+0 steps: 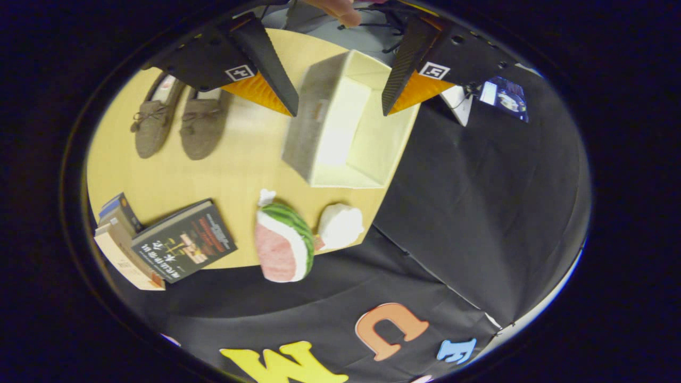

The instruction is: Open the storage box then place both shoes into the box .Put the left shoe in first, then the right shoe, with the right side of both shoes facing outward in a uniform manner.

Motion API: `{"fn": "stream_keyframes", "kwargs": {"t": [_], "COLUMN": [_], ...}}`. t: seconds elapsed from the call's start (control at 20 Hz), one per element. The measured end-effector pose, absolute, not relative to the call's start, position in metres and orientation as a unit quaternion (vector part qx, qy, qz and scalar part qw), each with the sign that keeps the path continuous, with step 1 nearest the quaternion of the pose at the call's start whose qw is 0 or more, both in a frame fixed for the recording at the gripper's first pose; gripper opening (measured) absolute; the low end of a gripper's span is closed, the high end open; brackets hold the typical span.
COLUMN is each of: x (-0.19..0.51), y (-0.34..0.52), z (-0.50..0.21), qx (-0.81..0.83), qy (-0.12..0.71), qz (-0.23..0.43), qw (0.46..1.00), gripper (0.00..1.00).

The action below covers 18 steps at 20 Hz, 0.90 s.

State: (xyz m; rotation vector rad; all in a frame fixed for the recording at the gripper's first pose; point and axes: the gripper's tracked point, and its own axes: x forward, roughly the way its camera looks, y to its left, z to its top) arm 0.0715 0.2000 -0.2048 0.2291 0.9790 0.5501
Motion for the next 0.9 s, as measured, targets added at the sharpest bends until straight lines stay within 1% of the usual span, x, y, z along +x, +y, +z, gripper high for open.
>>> {"fn": "stream_keyframes", "kwargs": {"t": [0.1,0.3,0.55,0.75,0.9], "x": [0.074,0.07,0.053,0.054,0.061], "y": [0.161,0.1,0.059,0.046,0.043], "z": [-0.223,-0.27,-0.322,-0.351,-0.36], "qx": [0.092,0.059,0.067,0.088,0.096], "qy": [0.472,0.504,0.556,0.575,0.573], "qz": [0.231,0.192,0.162,0.142,0.128], "qw": [0.846,0.84,0.812,0.801,0.803], "gripper": [0.96,0.96,0.95,0.94,0.8]}}
